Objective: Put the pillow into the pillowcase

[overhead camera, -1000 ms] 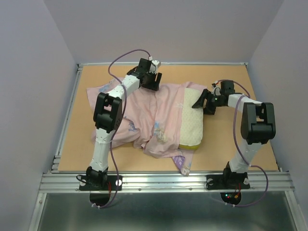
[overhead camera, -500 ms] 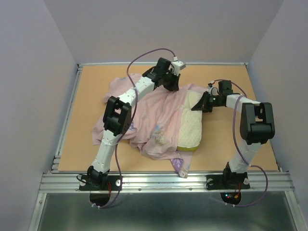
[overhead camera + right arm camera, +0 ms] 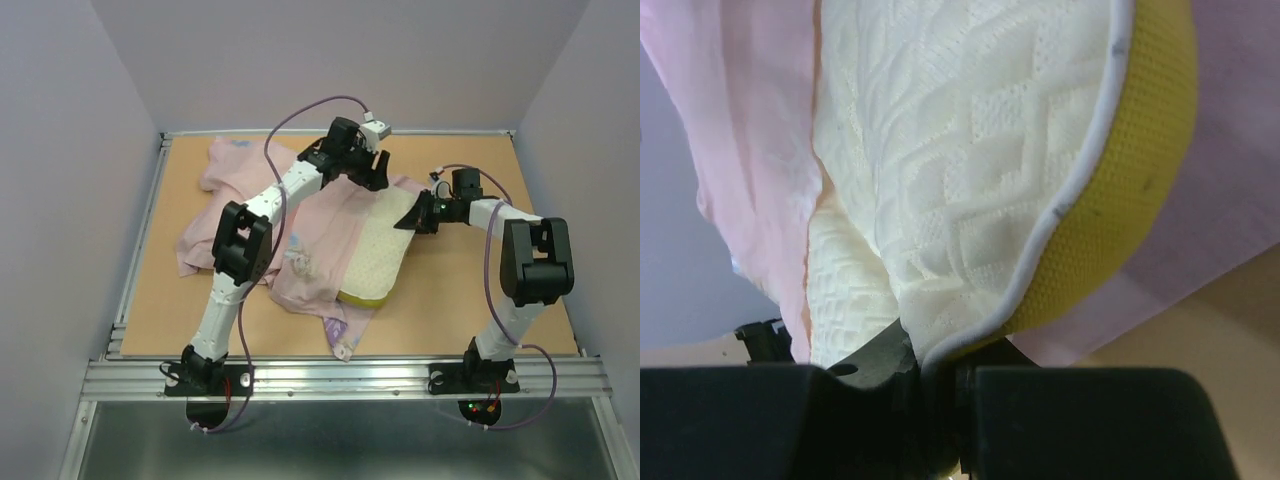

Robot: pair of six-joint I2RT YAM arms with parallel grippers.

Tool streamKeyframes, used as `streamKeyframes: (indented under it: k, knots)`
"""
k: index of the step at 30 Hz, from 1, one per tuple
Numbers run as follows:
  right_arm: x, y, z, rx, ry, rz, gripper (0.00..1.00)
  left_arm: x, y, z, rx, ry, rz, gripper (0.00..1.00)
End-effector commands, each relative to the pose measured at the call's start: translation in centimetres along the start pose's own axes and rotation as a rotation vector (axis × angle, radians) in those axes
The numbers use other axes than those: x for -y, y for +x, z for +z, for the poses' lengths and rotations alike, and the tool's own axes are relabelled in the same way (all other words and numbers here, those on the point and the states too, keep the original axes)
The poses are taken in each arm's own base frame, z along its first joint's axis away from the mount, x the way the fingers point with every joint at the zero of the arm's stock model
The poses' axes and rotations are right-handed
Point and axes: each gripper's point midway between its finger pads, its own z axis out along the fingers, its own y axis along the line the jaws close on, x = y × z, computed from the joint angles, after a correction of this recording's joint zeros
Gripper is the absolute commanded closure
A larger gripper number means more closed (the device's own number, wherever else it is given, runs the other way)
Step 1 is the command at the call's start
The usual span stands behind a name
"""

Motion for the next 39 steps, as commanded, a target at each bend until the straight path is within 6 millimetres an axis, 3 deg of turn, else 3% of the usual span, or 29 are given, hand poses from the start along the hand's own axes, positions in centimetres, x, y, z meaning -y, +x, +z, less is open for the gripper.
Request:
streamKeyframes:
  k: [1, 4, 7, 12, 15, 16, 20, 24, 25, 28, 29, 30, 32, 35, 37, 39]
  knots:
    - [-2.6, 1.0, -0.4, -0.005, -0.081, -0.088, 0.99, -6.7, -6.2, -7.7, 0.098, -0.278, 0.146, 0.26]
    - [-2.5, 1.7, -0.7, -0.008, -0.081, -0.101, 0.99, -12.3, -4.0, -8.2, 0.012, -0.47, 0.18, 0.25]
    - [-2.6, 1.9, -0.9, -0.005, -0.081, -0.116, 0.99, -16.2, -1.6, -8.2, -0.042, -0.585, 0.146, 0.25]
    - [-2.9, 2.3, -1.3, -0.005, -0.087, -0.126, 1.0, -19.8, 0.5, -9.0, -0.073, -0.728, 0.12, 0.24]
    - [-3.0, 2.5, -1.3, -0.01, -0.089, -0.134, 0.99, -20.0, 2.1, -8.1, -0.135, -0.683, 0.117, 0.31]
    - [-2.9, 2.4, -1.4, -0.009, -0.089, -0.133, 1.0, -19.5, 2.6, -7.6, -0.15, -0.647, 0.112, 0.4]
    - [-2.6, 2.5, -1.0, -0.021, -0.088, -0.121, 0.99, -14.3, 4.9, -4.0, -0.217, -0.417, 0.11, 0.46]
    - [-2.6, 2.1, -0.7, -0.02, -0.084, -0.125, 1.0, -8.1, 5.8, -1.7, -0.233, -0.236, 0.092, 0.73]
    - [-2.6, 1.9, -0.7, -0.018, -0.083, -0.125, 0.99, -5.0, 4.9, -1.2, -0.202, -0.143, 0.075, 0.83]
    - [-2.7, 1.7, -0.4, -0.018, -0.08, -0.121, 0.99, 0.1, 1.7, -1.0, -0.116, -0.019, 0.079, 1.0]
    - [-2.8, 1.6, -0.4, -0.018, -0.081, -0.116, 0.99, 3.1, 0.8, -0.9, -0.093, 0.061, 0.067, 1.0]
    - [-2.9, 1.5, -0.3, -0.018, -0.082, -0.115, 0.99, 4.8, -1.3, -1.2, -0.036, 0.094, 0.09, 1.0]
    - [-3.1, 1.4, -0.2, -0.019, -0.084, -0.112, 0.99, 8.4, -2.7, -1.3, 0.002, 0.176, 0.105, 1.0]
    - [-3.3, 1.3, -0.3, -0.017, -0.085, -0.107, 0.99, 11.3, -4.4, -1.4, 0.057, 0.245, 0.08, 1.0]
    - [-3.3, 1.3, -0.4, -0.015, -0.083, -0.106, 0.99, 11.7, -4.0, -0.9, 0.059, 0.251, 0.047, 1.0]
    - [-3.4, 1.5, -0.4, -0.016, -0.084, -0.105, 1.0, 10.2, -2.9, -0.2, 0.042, 0.195, 0.015, 1.0]
